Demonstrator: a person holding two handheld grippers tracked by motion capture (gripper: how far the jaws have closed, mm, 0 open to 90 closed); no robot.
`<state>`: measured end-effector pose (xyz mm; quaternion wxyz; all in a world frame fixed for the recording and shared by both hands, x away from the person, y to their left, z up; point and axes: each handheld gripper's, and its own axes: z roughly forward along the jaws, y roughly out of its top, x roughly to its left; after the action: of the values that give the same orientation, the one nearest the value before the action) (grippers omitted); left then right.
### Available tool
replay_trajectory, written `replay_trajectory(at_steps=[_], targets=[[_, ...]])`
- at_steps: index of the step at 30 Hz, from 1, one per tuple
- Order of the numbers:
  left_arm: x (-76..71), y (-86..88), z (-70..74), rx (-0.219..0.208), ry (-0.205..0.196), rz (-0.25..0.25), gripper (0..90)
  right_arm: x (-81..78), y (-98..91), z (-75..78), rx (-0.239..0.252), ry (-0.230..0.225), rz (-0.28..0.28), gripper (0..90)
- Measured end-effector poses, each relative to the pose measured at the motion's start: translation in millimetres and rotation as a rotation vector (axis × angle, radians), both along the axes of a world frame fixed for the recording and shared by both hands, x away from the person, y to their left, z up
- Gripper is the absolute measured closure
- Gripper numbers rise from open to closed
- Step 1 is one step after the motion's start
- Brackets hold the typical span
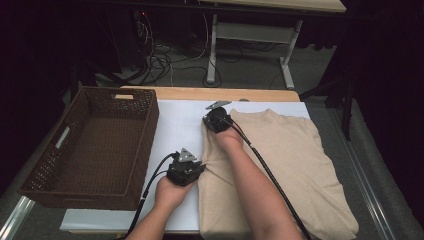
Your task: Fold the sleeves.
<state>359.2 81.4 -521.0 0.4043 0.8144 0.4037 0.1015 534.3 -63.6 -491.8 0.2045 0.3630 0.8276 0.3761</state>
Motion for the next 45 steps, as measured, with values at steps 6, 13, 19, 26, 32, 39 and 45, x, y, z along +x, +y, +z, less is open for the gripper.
replay_trajectory(at_steps=[6, 13, 19, 26, 32, 39, 45], targets=[[-0.4, 2.1, 0.1, -0.015, 0.001, 0.012, 75.8, 10.9, 16.9, 3.5, 0.016, -0.008, 0.014, 88.1], [-1.0, 2.7, 0.0, -0.023, 0.002, 0.015, 69.9, 12.5, 6.9, -10.8, 0.058, 0.039, 0.006, 67.6], [-3.1, 6.8, 0.9, -0.061, -0.008, 0.040, 45.5, -8.4, -20.5, 10.3, 0.109, 0.009, -0.011, 49.1], [-13.1, 8.9, 3.8, -0.057, -0.017, 0.038, 18.4, -40.8, -70.9, 24.6, 0.138, -0.006, -0.040, 34.3], [-31.2, 15.0, 7.1, -0.077, -0.038, 0.045, 12.2, -73.1, -127.8, 20.6, 0.140, -0.022, -0.098, 18.4], [-49.9, 21.2, 3.9, -0.061, -0.042, 0.059, 5.1, -103.3, -186.6, 13.4, 0.144, -0.021, -0.178, 7.2], [-58.5, 28.7, 6.2, -0.058, -0.060, 0.072, 0.0, -127.1, -239.4, 10.6, 0.163, -0.037, -0.242, 0.0]])
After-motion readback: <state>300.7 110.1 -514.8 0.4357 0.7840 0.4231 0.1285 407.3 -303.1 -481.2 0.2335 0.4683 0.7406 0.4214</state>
